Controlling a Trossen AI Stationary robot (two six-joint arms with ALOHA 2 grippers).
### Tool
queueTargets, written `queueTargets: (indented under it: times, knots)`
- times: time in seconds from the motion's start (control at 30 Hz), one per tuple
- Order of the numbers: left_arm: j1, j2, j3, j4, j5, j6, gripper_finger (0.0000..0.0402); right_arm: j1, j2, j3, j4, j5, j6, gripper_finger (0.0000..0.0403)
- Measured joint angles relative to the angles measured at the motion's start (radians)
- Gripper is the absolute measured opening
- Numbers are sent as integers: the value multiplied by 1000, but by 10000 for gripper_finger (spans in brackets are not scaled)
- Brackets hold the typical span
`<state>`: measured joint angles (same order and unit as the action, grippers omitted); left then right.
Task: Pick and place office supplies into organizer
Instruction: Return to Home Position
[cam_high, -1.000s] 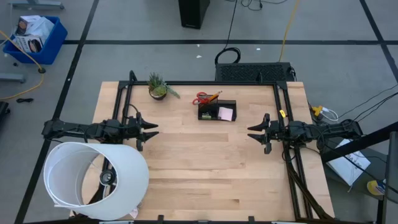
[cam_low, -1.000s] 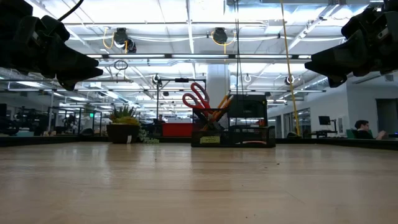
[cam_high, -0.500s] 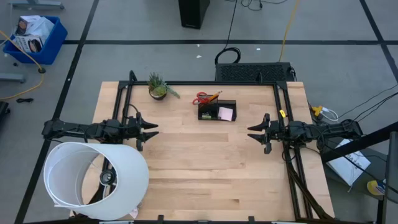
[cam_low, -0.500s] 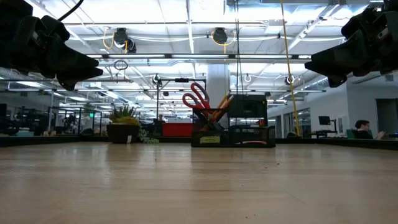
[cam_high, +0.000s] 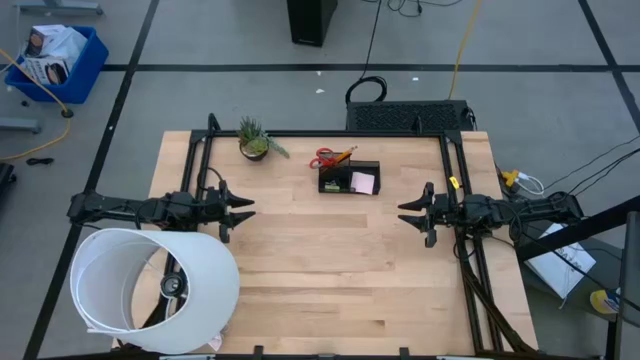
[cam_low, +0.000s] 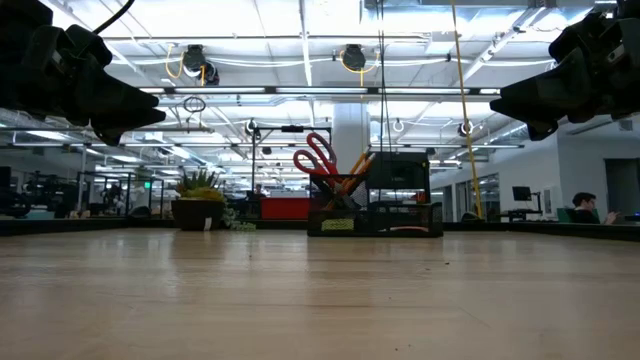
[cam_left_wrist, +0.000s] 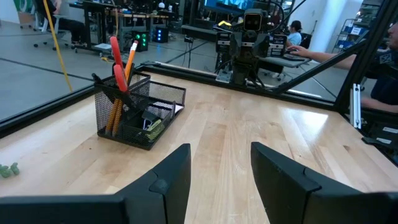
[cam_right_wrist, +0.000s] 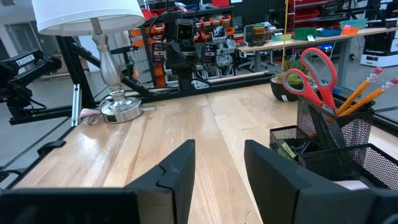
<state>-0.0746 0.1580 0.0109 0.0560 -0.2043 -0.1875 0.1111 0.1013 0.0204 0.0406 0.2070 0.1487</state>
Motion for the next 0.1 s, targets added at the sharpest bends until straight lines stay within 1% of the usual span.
queueTargets:
  times: [0.1]
  knots:
    - [0,0,0,0,0,0,170,0,0,0,0,0,0,132]
